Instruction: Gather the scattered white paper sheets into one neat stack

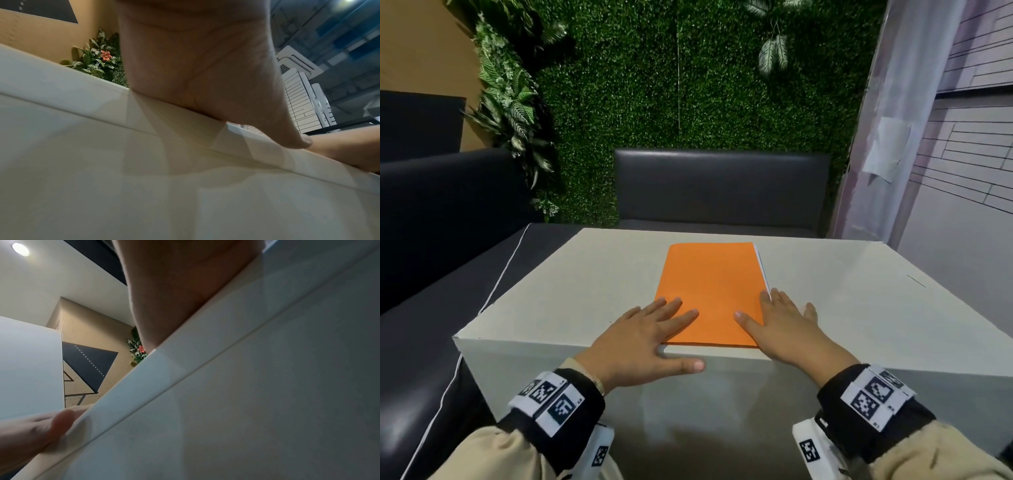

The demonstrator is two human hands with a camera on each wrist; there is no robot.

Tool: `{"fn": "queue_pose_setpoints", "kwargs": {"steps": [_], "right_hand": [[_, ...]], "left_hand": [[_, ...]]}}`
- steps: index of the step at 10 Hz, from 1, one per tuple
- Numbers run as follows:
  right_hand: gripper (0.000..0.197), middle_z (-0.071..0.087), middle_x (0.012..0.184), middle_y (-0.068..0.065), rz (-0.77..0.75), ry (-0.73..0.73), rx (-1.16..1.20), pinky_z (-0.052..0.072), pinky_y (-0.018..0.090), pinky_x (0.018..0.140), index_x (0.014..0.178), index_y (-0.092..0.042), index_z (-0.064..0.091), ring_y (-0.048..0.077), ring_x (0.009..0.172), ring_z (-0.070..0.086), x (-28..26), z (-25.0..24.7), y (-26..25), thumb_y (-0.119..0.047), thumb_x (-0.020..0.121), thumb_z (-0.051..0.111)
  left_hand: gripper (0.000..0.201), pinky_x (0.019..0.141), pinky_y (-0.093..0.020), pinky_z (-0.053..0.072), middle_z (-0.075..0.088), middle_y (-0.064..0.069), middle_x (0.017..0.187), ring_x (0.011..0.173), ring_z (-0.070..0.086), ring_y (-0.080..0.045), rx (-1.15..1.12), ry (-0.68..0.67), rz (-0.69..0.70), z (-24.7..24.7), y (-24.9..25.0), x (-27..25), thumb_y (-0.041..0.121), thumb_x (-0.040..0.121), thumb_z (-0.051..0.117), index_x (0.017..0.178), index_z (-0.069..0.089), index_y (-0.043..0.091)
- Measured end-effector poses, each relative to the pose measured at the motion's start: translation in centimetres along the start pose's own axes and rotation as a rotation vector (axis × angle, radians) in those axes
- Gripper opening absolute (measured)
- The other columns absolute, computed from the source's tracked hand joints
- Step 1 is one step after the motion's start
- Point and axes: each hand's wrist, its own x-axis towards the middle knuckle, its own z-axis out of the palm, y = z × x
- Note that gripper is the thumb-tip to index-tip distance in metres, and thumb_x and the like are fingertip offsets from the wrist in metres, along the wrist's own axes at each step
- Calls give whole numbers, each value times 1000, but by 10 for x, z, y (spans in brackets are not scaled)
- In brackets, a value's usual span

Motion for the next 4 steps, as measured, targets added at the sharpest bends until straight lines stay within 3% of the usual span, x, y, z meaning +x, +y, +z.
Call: {"fn": "queue_pose_setpoints", "kwargs": {"steps": [2, 3, 4], "right_hand": [[106, -1, 178, 2, -93, 7, 30, 0, 55, 131, 169, -23, -2, 17, 164, -2, -24, -6, 9, -91, 88, 9], [97, -4, 178, -3, -152, -19, 22, -2, 48, 132, 168, -35, -5, 10, 163, -7, -40, -12, 23, -90, 89, 12], [93, -16, 173, -19, -158, -94, -41, -6, 43, 132, 159, -57, -16, 0, 159, -15, -44, -19, 37, -100, 79, 4]], "left_hand": [[96, 137, -41, 6, -5, 22, 181, 168, -6, -6, -8, 39, 5, -3, 2, -5, 106, 82, 23, 166, 3, 64], [87, 129, -25, 7, -6, 31, 177, 165, -4, 4, -11, 95, 24, -2, -1, -13, 103, 86, 20, 164, 5, 67], [76, 121, -15, 11, -8, 53, 165, 155, 0, 20, -60, 28, -30, -15, -10, -24, 103, 84, 17, 154, 1, 81]]}}
